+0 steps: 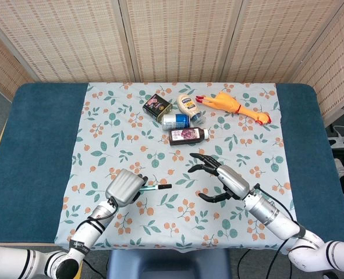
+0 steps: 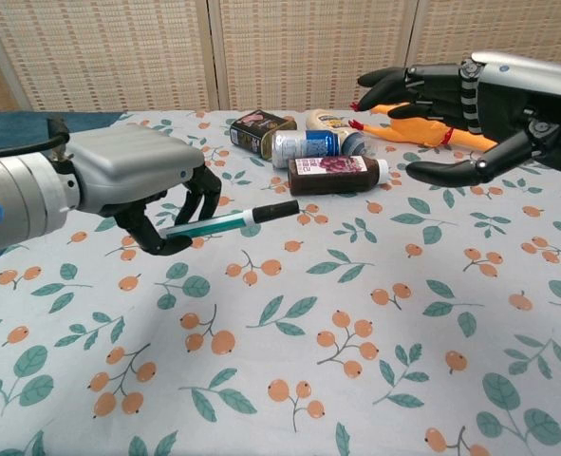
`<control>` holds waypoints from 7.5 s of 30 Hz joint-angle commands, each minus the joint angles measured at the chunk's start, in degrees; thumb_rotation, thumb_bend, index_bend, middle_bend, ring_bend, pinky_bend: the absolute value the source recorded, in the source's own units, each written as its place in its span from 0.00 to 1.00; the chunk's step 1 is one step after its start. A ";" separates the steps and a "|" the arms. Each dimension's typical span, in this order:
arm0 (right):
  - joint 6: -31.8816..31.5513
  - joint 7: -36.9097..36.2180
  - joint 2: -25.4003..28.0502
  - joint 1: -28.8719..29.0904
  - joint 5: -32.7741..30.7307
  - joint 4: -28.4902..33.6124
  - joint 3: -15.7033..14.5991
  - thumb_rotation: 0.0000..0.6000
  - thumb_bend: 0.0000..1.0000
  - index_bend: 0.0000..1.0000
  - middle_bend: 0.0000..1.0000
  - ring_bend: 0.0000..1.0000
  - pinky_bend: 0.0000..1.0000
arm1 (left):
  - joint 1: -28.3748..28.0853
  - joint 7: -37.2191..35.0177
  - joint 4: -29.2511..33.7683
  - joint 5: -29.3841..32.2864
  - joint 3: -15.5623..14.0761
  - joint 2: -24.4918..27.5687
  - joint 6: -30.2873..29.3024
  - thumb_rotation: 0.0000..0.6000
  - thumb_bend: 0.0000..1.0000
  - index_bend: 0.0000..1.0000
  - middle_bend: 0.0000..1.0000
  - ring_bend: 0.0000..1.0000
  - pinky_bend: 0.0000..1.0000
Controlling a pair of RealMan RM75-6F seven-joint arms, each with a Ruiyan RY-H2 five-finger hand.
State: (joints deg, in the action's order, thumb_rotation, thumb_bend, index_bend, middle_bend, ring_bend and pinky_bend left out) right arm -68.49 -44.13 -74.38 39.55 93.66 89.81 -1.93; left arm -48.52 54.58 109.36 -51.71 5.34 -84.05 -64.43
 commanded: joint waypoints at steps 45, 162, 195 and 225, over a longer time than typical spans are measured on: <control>18.79 63.84 -6.98 27.70 -66.31 15.41 6.88 1.00 0.22 0.46 0.00 0.00 0.00 | -6.52 11.48 -0.52 6.52 -3.67 -4.71 -6.26 1.00 0.40 0.75 0.88 0.95 1.00; 13.75 67.80 -13.78 22.52 -62.47 13.55 11.34 1.00 0.24 0.47 0.00 0.00 0.02 | -5.52 9.60 -0.73 3.57 -4.64 -2.84 -6.17 1.00 0.39 0.75 0.88 0.95 1.00; 11.73 70.46 -16.01 21.31 -62.91 12.41 12.27 1.00 0.50 0.67 0.02 0.00 0.04 | -5.13 9.20 0.23 2.86 -4.08 -2.41 -6.51 1.00 0.39 0.75 0.88 0.95 1.00; 10.35 69.98 -10.98 17.94 -61.51 16.02 12.53 1.00 0.53 0.67 0.05 0.00 0.07 | -4.13 8.44 -1.27 2.88 -4.44 -1.11 -6.69 1.00 0.39 0.75 0.88 0.95 1.00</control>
State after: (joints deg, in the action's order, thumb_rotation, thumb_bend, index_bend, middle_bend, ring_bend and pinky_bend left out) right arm -57.97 26.48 -86.26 58.09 31.73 105.01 10.47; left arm -52.79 63.29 108.16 -48.69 0.92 -85.32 -71.16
